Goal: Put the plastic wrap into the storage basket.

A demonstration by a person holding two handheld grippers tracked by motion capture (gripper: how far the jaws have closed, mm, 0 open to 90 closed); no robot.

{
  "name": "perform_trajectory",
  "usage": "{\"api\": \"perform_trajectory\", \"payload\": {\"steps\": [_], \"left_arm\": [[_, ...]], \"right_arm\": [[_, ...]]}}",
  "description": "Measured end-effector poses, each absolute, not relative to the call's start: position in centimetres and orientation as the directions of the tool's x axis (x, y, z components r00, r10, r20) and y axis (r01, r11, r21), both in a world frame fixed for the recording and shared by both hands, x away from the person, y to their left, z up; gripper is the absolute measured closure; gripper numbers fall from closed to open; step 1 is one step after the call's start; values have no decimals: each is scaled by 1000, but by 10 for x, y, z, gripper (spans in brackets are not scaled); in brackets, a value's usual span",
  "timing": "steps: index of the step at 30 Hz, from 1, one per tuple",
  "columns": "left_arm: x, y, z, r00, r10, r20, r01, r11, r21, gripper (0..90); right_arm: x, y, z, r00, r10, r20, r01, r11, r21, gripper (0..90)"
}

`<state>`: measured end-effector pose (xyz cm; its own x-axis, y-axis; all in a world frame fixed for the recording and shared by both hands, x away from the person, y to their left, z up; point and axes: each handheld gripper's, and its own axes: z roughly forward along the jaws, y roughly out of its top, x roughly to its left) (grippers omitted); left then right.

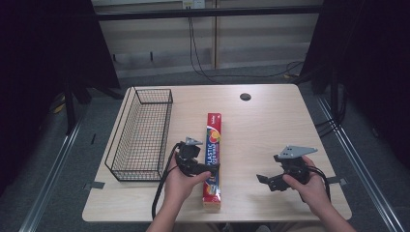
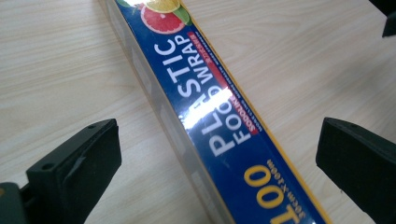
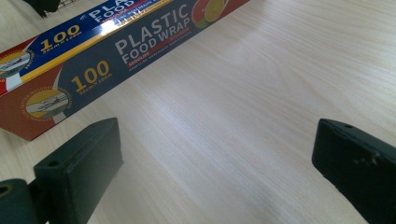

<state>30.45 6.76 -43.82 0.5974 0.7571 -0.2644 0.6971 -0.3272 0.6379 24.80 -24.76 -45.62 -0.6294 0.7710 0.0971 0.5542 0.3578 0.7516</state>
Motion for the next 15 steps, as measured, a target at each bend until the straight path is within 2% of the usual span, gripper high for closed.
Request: {"api": "perform_trajectory", "payload": {"steps": [6,15], "left_arm": [[311,60,-434,581,773,-255,708,-326,627,7],[326,51,-431,519,815,-258,761,-304,573,123]], "right_arm": [[248,-248,-456,-627,773,98,556,356,751,13],[248,-248,-456,-635,765,104,556,359,750,13]]}}
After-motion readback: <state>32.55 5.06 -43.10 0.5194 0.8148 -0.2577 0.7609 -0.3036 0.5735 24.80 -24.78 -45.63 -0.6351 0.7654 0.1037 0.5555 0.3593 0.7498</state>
